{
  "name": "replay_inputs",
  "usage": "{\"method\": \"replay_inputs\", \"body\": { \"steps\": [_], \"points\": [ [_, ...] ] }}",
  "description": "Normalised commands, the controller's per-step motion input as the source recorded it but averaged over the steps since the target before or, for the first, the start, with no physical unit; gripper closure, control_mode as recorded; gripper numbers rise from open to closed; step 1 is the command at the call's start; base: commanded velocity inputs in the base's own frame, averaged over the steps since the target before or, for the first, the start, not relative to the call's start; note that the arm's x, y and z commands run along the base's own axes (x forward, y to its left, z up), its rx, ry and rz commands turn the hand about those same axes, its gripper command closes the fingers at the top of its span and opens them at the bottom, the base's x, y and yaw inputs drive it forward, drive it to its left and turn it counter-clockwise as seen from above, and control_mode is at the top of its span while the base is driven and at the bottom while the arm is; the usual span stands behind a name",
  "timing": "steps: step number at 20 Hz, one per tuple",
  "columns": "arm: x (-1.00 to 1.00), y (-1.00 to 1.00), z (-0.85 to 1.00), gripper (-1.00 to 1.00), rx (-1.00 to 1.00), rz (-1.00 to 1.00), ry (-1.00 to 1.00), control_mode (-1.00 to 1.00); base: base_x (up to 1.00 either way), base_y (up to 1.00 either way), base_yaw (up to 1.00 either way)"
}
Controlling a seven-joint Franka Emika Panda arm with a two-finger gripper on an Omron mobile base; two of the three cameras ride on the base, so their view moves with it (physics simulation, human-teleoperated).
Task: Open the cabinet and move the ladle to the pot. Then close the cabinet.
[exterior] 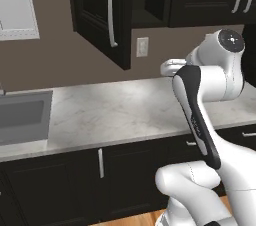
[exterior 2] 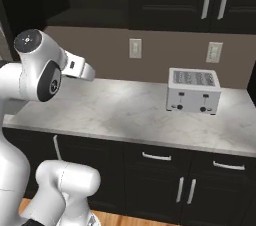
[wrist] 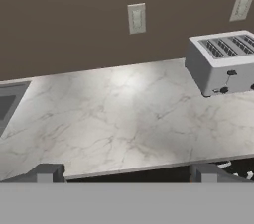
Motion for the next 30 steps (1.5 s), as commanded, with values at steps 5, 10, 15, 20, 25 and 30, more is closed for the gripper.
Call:
{"method": "replay_inputs", "body": {
  "steps": [5,10,15,20,25,30],
  "points": [
    [0.0,0.0,0.0,-1.0,0.0,0.0,0.0,1.0,0.0,0.08,0.01],
    [0.0,0.0,-0.07,-1.0,0.0,0.0,0.0,-1.0,0.01,0.0,0.0],
    [0.0,0.0,0.0,-1.0,0.0,0.0,0.0,-1.0,0.0,0.0,0.0],
    [-0.24,-0.04,0.03,-1.0,0.0,0.0,-0.05,-1.0,0.0,0.0,0.0],
    [-0.68,-0.04,0.32,-1.0,0.0,0.0,-0.15,-1.0,0.0,0.0,0.0],
    [-0.48,0.14,0.47,-1.0,-0.04,0.0,-0.06,-1.0,0.0,0.0,0.0]
  ]
}}
